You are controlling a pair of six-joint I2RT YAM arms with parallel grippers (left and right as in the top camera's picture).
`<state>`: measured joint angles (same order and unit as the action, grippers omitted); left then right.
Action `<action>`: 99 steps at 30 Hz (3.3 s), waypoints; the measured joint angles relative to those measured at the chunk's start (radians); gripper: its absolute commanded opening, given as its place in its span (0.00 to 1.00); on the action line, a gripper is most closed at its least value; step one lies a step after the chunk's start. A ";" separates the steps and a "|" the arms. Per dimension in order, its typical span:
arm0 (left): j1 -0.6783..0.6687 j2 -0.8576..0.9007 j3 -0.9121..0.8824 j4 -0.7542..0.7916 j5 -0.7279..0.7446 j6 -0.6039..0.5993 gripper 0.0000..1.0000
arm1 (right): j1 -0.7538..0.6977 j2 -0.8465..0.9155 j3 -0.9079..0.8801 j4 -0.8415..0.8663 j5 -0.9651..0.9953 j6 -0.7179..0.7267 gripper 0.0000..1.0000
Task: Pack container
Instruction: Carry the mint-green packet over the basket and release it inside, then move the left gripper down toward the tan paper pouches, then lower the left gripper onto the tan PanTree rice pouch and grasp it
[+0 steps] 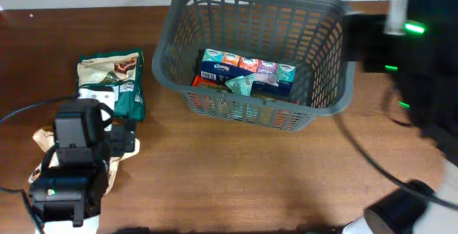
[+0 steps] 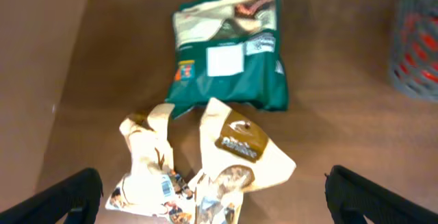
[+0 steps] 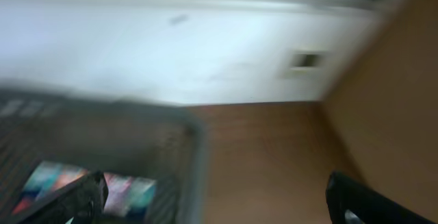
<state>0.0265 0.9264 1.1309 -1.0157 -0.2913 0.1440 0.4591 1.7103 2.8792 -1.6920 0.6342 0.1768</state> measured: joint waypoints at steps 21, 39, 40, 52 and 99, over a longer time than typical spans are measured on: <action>0.431 0.350 -0.148 0.428 0.101 -0.103 0.99 | -0.276 -0.101 -0.022 0.000 0.071 0.110 0.99; 0.432 0.603 -0.148 0.571 0.380 0.203 1.00 | -0.277 -0.094 -0.157 0.000 0.053 0.111 0.99; 0.432 0.603 -0.148 0.568 0.393 0.209 1.00 | -0.277 -0.093 -0.158 0.000 0.053 0.111 0.99; 0.412 0.603 -0.199 0.437 0.487 0.255 0.99 | -0.277 -0.093 -0.160 0.000 0.053 0.110 0.99; 0.215 0.428 -0.004 -0.093 0.367 0.470 0.99 | -0.277 -0.032 -0.161 0.039 0.053 0.107 0.99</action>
<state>0.2413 1.3548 1.1271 -1.1091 0.0757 0.6136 0.1825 1.6787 2.7186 -1.6527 0.6872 0.2840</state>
